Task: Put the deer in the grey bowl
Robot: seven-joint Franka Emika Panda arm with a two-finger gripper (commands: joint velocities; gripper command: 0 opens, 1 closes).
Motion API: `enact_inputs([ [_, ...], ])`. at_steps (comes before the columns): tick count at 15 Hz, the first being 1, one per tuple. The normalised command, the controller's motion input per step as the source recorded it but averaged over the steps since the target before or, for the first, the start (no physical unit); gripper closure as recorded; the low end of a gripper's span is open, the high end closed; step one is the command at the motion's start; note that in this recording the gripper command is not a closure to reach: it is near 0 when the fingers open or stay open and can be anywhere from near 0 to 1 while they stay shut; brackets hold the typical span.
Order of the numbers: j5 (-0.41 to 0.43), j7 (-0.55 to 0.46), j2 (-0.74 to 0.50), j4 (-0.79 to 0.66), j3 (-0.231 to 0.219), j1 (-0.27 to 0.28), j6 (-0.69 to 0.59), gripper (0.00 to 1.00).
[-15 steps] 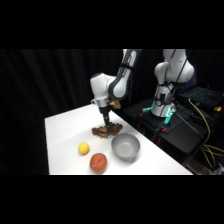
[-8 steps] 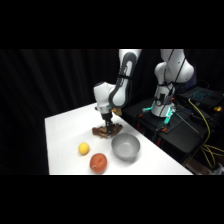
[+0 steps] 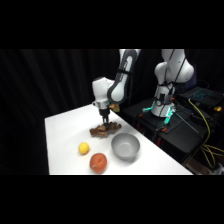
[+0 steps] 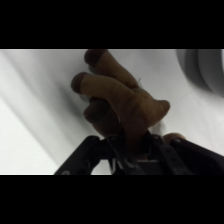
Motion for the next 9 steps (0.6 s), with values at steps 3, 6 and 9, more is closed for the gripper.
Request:
enact_inputs([
  [3, -0.327, 0.19, -0.70, -0.03, -0.188, 0.084, -0.62, 0.58],
  [6, -0.376, 0.23, -0.64, 0.07, -0.130, 0.089, -0.65, 0.56],
  [9, -0.218, 0.17, -0.48, 0.04, 0.015, 0.107, -0.43, 0.56],
])
